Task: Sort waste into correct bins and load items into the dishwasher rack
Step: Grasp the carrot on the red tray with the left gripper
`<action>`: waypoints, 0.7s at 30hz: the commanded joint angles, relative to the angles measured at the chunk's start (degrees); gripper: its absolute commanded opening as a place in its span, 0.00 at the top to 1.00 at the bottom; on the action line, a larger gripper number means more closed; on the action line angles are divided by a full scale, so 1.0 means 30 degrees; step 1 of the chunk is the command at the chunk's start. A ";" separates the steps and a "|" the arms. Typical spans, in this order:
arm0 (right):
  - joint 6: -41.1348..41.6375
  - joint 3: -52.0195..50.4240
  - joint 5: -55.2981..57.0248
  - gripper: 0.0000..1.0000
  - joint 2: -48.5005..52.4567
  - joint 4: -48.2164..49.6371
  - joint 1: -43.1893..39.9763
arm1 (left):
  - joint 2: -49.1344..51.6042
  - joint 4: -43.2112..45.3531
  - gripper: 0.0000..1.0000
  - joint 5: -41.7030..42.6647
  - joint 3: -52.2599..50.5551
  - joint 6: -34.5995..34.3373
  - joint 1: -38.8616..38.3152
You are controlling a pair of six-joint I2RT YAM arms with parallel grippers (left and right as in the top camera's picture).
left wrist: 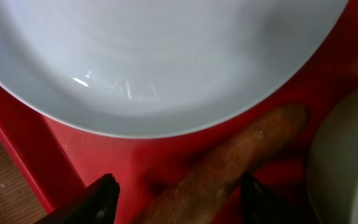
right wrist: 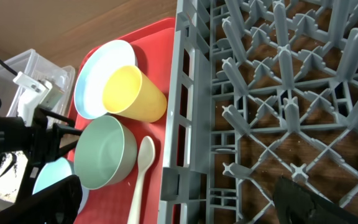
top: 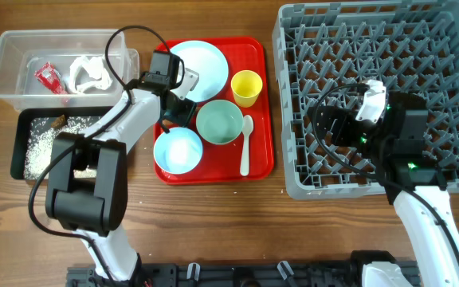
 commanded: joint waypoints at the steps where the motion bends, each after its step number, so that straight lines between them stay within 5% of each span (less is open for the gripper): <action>1: 0.0080 0.0270 0.0117 0.00 0.0109 0.0036 0.0015 | 0.1086 -0.0313 0.35 -0.0029 -0.0583 0.0321 -0.0146; 5: 0.0080 0.0270 0.0117 0.01 0.0109 -0.0007 0.0015 | 0.1093 -0.0393 0.37 0.0969 -0.0583 0.0321 -0.0226; 7: 0.0087 0.0270 0.0117 0.00 0.0109 -0.0022 0.0015 | 0.1093 -0.0146 0.53 0.0947 -0.0583 0.0328 -0.0204; 9: 0.0080 0.0270 0.0124 0.00 0.0109 -0.0015 0.0015 | 0.1093 0.0131 0.79 0.0947 -0.0583 0.0313 -0.0175; 12: 0.0087 0.0270 0.0124 0.00 0.0109 -0.0015 0.0015 | 0.1020 0.0204 0.94 0.0954 -0.0539 0.0051 -0.0175; 21: 0.0080 0.0270 0.0124 0.00 0.0109 -0.0007 0.0015 | -0.2382 -0.2725 0.94 0.0962 0.2062 -0.1290 -0.0175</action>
